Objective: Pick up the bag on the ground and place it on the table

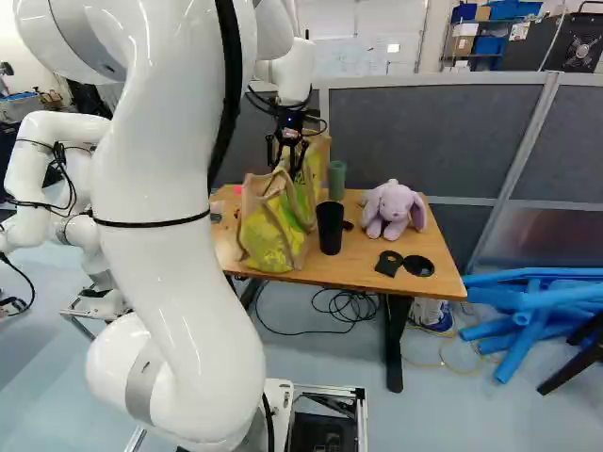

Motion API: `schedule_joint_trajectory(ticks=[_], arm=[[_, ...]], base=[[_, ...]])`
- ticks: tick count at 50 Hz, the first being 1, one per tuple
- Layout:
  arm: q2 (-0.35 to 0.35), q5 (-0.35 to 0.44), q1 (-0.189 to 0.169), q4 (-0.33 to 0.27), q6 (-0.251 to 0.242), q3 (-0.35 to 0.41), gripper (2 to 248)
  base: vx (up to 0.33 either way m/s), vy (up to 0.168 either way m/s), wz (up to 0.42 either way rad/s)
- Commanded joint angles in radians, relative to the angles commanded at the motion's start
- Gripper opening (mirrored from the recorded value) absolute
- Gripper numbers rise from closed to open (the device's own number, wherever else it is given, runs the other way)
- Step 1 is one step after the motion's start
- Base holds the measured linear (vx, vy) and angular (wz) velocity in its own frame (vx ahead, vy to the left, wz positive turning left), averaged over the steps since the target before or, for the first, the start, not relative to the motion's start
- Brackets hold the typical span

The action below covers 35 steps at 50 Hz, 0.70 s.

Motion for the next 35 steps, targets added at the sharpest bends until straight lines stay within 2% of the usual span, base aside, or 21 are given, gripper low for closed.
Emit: schedule_joint_trajectory(ticks=[4, 5, 9, 10, 14, 15, 20, 21, 25, 26, 35], arm=[[0.000, 0.000, 0.000, 0.000, 0.000, 0.000, 85], [0.000, 0.000, 0.000, 0.000, 0.000, 0.000, 121], [0.000, 0.000, 0.000, 0.000, 0.000, 0.000, 121], [0.000, 0.000, 0.000, 0.000, 0.000, 0.000, 157], [0.000, 0.000, 0.000, 0.000, 0.000, 0.000, 157], [0.000, 0.000, 0.000, 0.000, 0.000, 0.000, 193], [0.000, 0.000, 0.000, 0.000, 0.000, 0.000, 193], [0.000, 0.000, 0.000, 0.000, 0.000, 0.000, 230], [0.001, 0.000, 0.000, 0.000, 0.000, 0.000, 230], [0.002, 0.000, 0.000, 0.000, 0.000, 0.000, 247], [0.021, 0.000, 0.000, 0.000, 0.000, 0.000, 247]], base=[[0.000, 0.000, 0.000], [0.000, 0.000, 0.000], [0.000, 0.000, 0.000], [0.000, 0.000, 0.000], [0.000, 0.000, 0.000], [0.000, 0.000, 0.000], [0.000, 0.000, 0.000], [0.000, 0.000, 0.000], [0.000, 0.000, 0.000], [0.000, 0.000, 0.000], [0.000, 0.000, 0.000]])
